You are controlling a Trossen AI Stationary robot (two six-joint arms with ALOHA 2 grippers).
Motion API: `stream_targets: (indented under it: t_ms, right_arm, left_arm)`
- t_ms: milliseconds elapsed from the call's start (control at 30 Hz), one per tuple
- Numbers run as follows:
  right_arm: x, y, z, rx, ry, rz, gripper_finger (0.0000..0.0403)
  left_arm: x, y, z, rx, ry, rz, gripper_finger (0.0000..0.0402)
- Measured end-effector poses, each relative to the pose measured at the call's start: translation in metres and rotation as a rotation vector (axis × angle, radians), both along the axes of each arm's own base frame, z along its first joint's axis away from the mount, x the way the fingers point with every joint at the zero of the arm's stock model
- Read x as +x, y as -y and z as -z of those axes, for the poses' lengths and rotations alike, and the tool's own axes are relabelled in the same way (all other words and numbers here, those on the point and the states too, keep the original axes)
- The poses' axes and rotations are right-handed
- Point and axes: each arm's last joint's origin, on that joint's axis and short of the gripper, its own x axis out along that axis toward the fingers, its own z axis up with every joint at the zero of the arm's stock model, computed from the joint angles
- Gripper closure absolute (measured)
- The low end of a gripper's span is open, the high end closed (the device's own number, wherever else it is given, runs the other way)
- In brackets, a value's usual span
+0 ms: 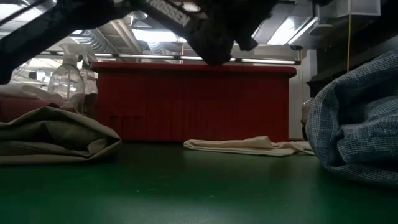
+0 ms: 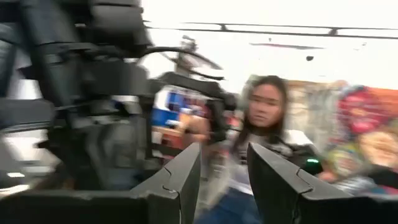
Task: Fold Laundry from Bin
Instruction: Fold the blue polo shirt
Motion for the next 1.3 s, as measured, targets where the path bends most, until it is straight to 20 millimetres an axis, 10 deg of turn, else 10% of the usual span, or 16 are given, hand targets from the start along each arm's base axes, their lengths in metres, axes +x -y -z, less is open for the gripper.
stream_targets:
  t_ms: [400,767,1300]
  right_arm:
    - [0.002,-0.001,0.000,-0.015,0.030,-0.007,0.0402]
    - [0.001,-0.001,0.000,-0.007,0.020,-0.014,0.0402]
    - [0.003,-0.006,-0.002,0.061,0.008,-0.043,0.0402]
  left_arm:
    - [-0.010,-0.020,-0.025,0.017,0.065,0.074,0.0276]
    - [0.030,-0.014,-0.068,0.188,-0.259,0.061,0.0276]
    - [-0.024,-0.057,-0.165,0.232,-0.070,-0.080,0.0276]
